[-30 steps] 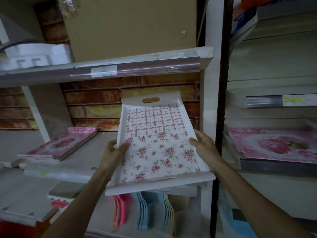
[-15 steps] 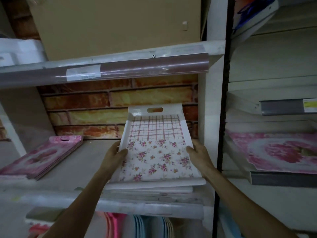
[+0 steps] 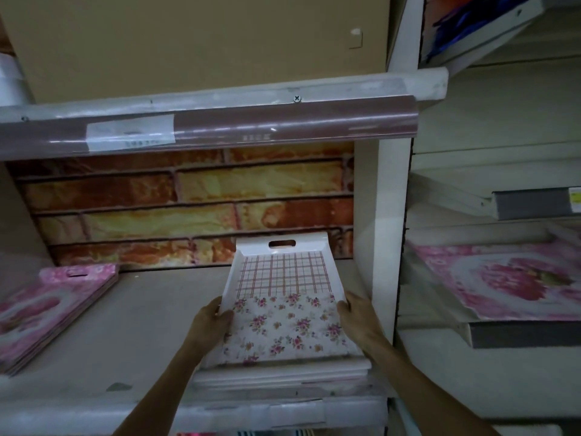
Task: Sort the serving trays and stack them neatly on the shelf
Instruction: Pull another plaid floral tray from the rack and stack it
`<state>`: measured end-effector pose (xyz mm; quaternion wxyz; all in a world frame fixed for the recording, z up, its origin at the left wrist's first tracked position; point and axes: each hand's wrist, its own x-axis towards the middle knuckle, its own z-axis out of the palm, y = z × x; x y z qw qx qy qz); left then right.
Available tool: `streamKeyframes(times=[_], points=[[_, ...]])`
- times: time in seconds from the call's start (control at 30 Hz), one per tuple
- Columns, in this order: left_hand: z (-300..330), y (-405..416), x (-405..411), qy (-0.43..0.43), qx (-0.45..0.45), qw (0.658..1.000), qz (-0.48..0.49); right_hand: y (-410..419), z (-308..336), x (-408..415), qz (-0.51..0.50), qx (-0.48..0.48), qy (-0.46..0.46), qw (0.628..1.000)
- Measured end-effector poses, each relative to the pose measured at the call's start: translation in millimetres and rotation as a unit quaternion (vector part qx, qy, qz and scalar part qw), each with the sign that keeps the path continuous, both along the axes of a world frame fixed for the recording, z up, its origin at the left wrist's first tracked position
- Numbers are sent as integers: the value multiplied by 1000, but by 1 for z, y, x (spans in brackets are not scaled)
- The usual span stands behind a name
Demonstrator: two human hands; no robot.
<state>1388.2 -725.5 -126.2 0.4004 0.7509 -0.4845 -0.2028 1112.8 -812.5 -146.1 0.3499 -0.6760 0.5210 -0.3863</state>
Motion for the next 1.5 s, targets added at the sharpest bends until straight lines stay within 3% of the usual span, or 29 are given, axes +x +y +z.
streamKeyframes(times=[0.5,0.67,0.8,0.93,1.03,1.17,1.5], points=[[-20,-15,14,-75,30,997,-13,-7,-12,7,-26,-23,87,996],[-27,-16,21,-76,24,997,-14,-6,-11,4,-27,8,55,998],[-46,-26,40,-136,-3,990,-26,-1,1,-5,-25,16,49,998],[-5,-2,5,-172,-86,981,-33,15,19,-30,-59,-11,-34,998],[15,-2,-16,-133,-160,977,-52,37,34,-54,-67,-30,-149,986],[33,-4,-64,-34,-222,968,-114,66,47,-95,-90,-41,-211,973],[64,-16,-226,150,-259,903,-307,118,70,-239,-191,-109,-192,957]])
